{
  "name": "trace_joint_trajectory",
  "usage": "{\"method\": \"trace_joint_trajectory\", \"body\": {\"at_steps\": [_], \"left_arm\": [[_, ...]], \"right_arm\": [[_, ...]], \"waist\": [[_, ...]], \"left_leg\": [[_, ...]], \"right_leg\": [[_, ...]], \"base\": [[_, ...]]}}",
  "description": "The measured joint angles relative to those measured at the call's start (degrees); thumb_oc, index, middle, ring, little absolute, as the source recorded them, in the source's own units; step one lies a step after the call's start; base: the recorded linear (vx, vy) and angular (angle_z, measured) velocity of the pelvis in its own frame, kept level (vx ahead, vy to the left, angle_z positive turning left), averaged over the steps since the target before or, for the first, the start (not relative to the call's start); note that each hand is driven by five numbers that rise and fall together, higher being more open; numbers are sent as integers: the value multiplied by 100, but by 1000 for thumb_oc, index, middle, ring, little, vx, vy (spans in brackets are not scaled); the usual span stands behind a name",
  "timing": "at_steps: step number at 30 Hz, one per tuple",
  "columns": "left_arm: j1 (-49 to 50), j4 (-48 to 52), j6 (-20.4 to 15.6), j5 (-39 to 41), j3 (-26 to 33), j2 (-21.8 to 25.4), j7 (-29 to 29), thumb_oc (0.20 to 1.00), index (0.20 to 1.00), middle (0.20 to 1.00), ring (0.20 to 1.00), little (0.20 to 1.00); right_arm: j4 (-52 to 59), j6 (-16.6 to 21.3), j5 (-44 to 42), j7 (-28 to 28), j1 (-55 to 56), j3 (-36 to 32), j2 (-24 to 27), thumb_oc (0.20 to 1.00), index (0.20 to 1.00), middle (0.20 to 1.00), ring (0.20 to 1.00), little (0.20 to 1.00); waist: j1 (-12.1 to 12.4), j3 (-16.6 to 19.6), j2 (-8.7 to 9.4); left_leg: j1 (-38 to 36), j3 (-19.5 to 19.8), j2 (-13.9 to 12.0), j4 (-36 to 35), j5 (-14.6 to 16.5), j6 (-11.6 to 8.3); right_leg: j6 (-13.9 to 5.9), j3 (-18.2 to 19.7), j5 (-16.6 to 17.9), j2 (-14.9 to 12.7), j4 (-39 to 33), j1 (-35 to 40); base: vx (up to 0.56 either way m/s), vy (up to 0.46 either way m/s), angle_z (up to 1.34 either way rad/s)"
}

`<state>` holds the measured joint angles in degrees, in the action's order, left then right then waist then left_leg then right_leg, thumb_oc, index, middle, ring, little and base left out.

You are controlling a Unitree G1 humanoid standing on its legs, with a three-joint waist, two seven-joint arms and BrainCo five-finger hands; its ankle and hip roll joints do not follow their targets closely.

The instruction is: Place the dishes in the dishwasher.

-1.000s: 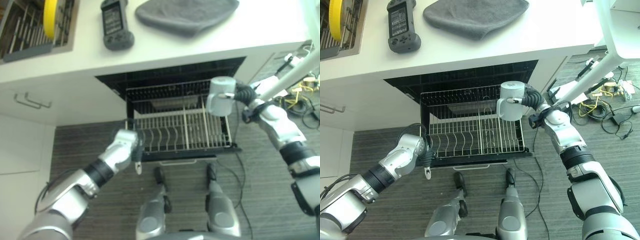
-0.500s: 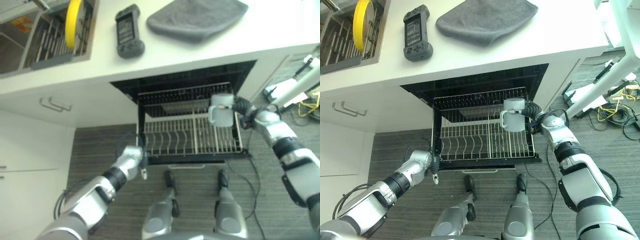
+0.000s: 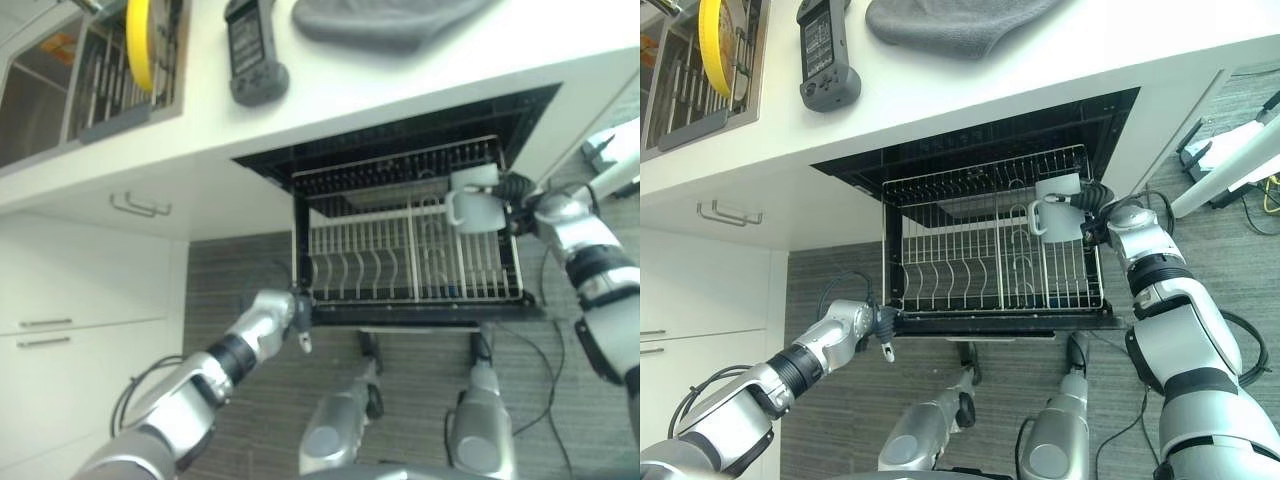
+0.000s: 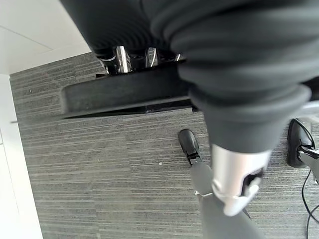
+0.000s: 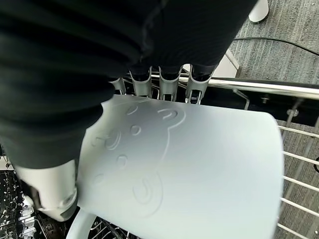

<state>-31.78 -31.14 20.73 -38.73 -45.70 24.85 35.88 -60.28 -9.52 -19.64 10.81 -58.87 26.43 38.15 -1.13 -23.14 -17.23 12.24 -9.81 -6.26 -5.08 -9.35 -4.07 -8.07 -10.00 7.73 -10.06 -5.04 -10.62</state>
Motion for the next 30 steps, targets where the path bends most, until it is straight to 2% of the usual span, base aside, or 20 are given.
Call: {"method": "trace_joint_trajectory", "body": {"at_steps": [5, 7, 10, 18, 22, 28, 30], "left_arm": [[0, -41, -16, 162, -66, 53, -247, 1000, 1000, 1000, 1000, 1000], [1, -42, -59, 191, -75, 83, -281, 1000, 1000, 1000, 1000, 1000], [1, -34, -97, 289, -111, 180, -337, 1000, 1000, 1000, 1000, 1000], [0, -24, -103, 383, -144, 350, -368, 1000, 1000, 1000, 1000, 1000], [19, 156, -51, 382, -145, 531, -355, 1000, 1000, 1000, 1000, 1000], [34, 195, 45, 398, -134, 559, -367, 1000, 1000, 1000, 1000, 1000], [159, 293, 46, 638, -60, 686, -507, 1000, 1000, 1000, 1000, 1000]], "right_arm": [[-5, 0, 171, -93, -144, 65, -15, 200, 200, 200, 200, 200], [-11, 7, 230, -270, -197, 123, -15, 1000, 1000, 1000, 1000, 1000], [-19, -5, 352, -580, -292, 124, -13, 1000, 1000, 1000, 1000, 1000], [-12, -148, 524, -918, -380, 238, 20, 1000, 1000, 1000, 1000, 1000], [186, -266, 619, -1070, -381, 239, 31, 1000, 1000, 1000, 1000, 1000], [1047, -377, 592, -1247, -381, 239, 37, 1000, 1000, 1000, 1000, 1000], [1620, -454, 490, -1291, -316, 223, 46, 1000, 1000, 1000, 1000, 1000]], "waist": [[-2, -32, 39], [-2, -43, 55], [-7, -84, 111], [-32, -123, 260], [-41, -123, 406], [-110, -133, 425], [-180, -139, 444]], "left_leg": [[59, -1, 7, 0, 0, 0], [56, -2, 6, 0, 0, 0], [30, -20, 1, 0, 0, 0], [-45, -14, -33, 0, 0, 0], [-49, -11, -51, 0, 0, -1], [-54, -15, -50, 0, 1, 0], [-58, -26, -49, 0, 1, 0]], "right_leg": [[-11, 23, -3, -7, 1, -71], [-11, 27, 0, -6, 1, -71], [-5, 57, 11, -1, 2, -68], [6, 132, 57, 33, 2, -34], [12, 134, 89, 53, 1, -33], [21, 140, 117, 52, 2, -32], [23, 154, 123, 52, 2, -32]], "base": [[0, 0, 0], [0, 0, 0], [-15, -15, -4], [-13, -15, -5], [0, 0, 0], [-1, 13, 0], [12, 52, -3]]}}
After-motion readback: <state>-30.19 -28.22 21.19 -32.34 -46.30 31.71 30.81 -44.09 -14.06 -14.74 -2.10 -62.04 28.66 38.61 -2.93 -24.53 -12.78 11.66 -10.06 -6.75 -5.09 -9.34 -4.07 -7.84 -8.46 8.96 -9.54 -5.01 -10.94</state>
